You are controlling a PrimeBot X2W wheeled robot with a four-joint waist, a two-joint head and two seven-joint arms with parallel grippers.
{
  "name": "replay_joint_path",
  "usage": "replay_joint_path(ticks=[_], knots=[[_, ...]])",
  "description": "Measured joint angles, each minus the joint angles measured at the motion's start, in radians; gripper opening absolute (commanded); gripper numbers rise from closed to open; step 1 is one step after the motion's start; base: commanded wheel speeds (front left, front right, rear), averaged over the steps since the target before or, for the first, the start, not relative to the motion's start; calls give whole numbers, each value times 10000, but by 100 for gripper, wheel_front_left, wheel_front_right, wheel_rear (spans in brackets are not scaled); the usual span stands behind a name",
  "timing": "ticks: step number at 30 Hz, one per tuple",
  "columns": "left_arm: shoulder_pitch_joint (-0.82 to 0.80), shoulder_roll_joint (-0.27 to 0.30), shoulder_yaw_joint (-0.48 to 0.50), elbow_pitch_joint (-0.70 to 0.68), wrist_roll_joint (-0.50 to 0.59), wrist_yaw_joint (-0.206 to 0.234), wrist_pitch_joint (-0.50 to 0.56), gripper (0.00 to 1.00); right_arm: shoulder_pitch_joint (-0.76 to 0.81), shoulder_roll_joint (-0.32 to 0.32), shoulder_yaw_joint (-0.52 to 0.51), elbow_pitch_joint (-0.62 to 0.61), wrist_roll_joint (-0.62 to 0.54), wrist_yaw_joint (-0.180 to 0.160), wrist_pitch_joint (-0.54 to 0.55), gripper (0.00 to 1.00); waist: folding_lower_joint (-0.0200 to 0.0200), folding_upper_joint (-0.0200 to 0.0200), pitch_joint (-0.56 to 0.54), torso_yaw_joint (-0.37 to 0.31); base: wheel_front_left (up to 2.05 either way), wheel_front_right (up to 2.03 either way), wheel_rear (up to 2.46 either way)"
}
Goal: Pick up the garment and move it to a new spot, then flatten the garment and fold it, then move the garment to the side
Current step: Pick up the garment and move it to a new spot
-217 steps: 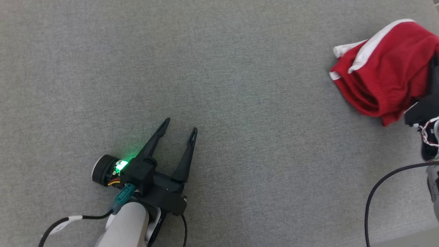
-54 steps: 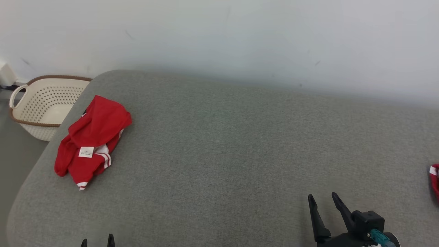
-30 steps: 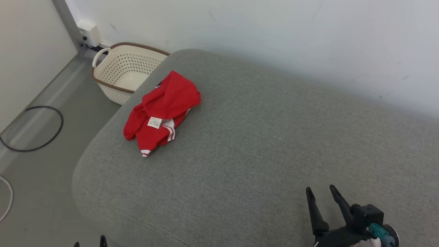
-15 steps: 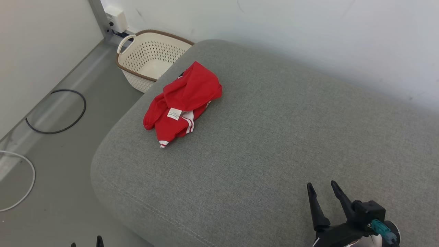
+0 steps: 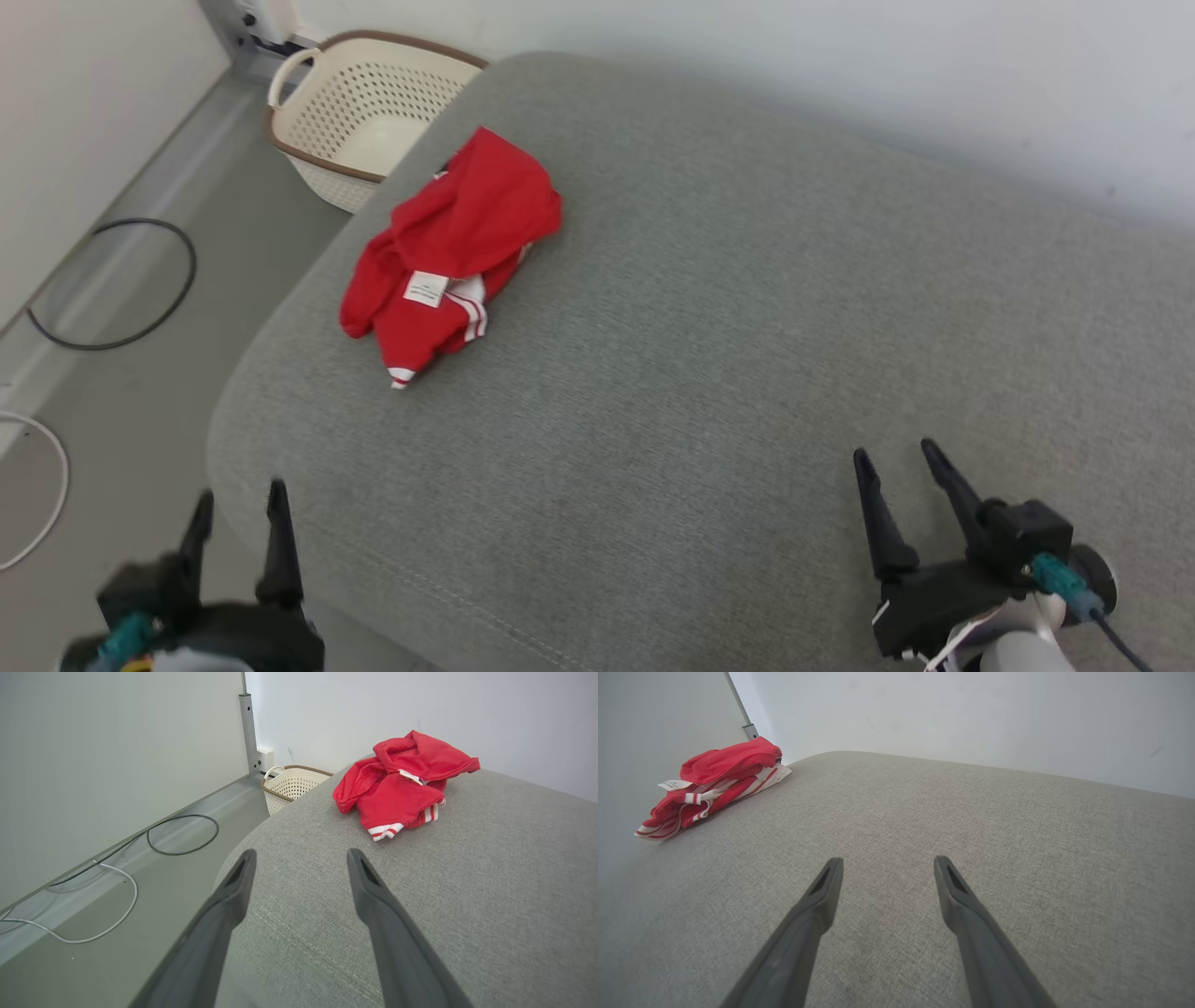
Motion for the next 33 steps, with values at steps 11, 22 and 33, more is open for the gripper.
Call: replay_joint_path(ticks=[11, 22, 33], knots=[[-2911, 894, 301, 1739, 341, -681, -2, 100, -842, -451, 178, -305, -15, 0, 2, 100, 1, 1, 874, -1127, 0, 0, 0], [-5319, 2291, -56, 3864, 623, -1062, 0, 100, -1199, -606, 31, -583, -15, 0, 0, 100, 1, 0, 1750, -2460, 0, 0, 0], [-6488, 2661, -290, 6241, 226, -1220, 247, 100, -1327, -343, -261, -756, 15, 0, -4, 100, 0, 0, 2334, -3543, 0, 0, 0]])
